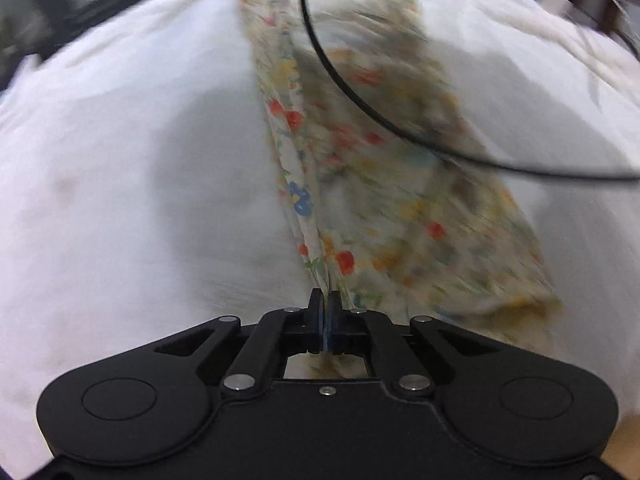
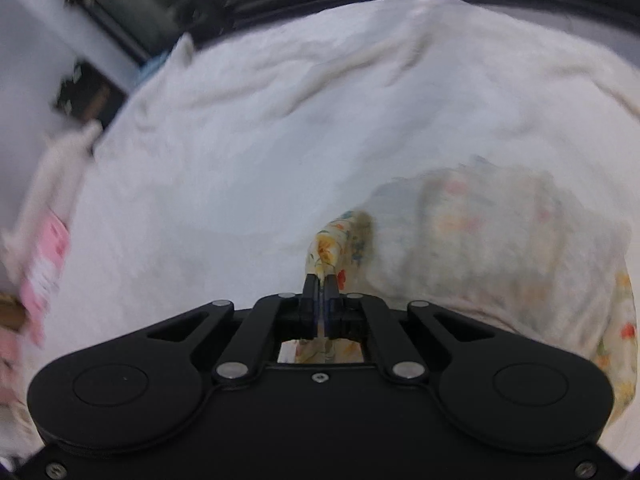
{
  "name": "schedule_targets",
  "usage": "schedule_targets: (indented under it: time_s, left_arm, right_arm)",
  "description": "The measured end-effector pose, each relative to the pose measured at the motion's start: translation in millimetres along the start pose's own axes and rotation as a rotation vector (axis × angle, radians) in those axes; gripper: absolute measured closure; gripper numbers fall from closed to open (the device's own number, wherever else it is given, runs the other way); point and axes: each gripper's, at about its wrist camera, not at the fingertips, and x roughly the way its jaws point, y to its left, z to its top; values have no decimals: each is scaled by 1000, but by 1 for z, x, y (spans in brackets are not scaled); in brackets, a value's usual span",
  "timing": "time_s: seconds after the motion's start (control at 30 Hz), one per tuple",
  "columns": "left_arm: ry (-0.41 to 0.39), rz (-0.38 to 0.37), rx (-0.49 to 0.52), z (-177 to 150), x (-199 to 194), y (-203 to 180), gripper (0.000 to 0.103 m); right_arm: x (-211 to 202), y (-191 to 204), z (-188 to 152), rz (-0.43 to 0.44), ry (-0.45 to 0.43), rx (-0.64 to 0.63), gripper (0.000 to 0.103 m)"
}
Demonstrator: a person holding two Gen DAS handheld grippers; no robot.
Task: Fold clothes
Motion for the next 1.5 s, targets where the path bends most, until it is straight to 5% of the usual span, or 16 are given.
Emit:
schedule_targets:
  time_s: [0.17, 0.4, 0.47, 0.53, 0.57, 0.63, 0.67, 0.77, 0.83, 1.0, 1.1, 1.2, 1.33, 1.5]
  left_arm:
    - [48, 30, 66, -1, 5, -1, 101]
    - [90, 74, 93, -1, 12, -4, 99]
    - [87, 81, 103, -1, 9, -5, 96]
    - [83, 83, 100, -1, 6, -4, 81]
    - [78, 79, 96, -1, 4, -3, 75]
    - [65, 74, 108, -2, 3, -4, 66]
    - [58, 73, 117, -2, 3, -4, 66]
    - [60, 81, 135, -4, 6, -7, 66]
    - [64, 81, 134, -4, 7, -7, 66]
    - [69, 84, 148, -9, 8, -4, 66]
    - [67, 92, 172, -12, 8, -4, 66]
    - [58, 83, 123, -11, -3, 7, 61]
    - [-115, 124, 50, -15, -33, 12, 41]
    - [-237, 27, 173, -25, -46, -7, 40]
  right_arm:
    - [6, -65, -28, -1, -28, 142, 100]
    - [-6, -92, -45, -38, -115, 229, 100]
    - [-8, -96, -46, -89, -126, 238, 100]
    - [-9, -94, -47, -137, -129, 218, 94]
    - [-12, -92, -47, -120, -127, 216, 89]
    - [-15, -83, -47, -61, -116, 206, 43]
    - [-16, -78, -47, -37, -111, 198, 39]
    - [0, -65, -45, -58, -60, 159, 50]
    - [16, -64, -44, -67, -14, 177, 99]
    - [-6, -63, -42, -22, -75, 192, 101]
    - [-2, -77, -38, -90, -46, 203, 101]
    - [5, -78, -39, -159, -6, 169, 93]
    - [-49, -68, -38, -49, -72, 146, 41]
    - [-125, -77, -42, -25, -113, 88, 37]
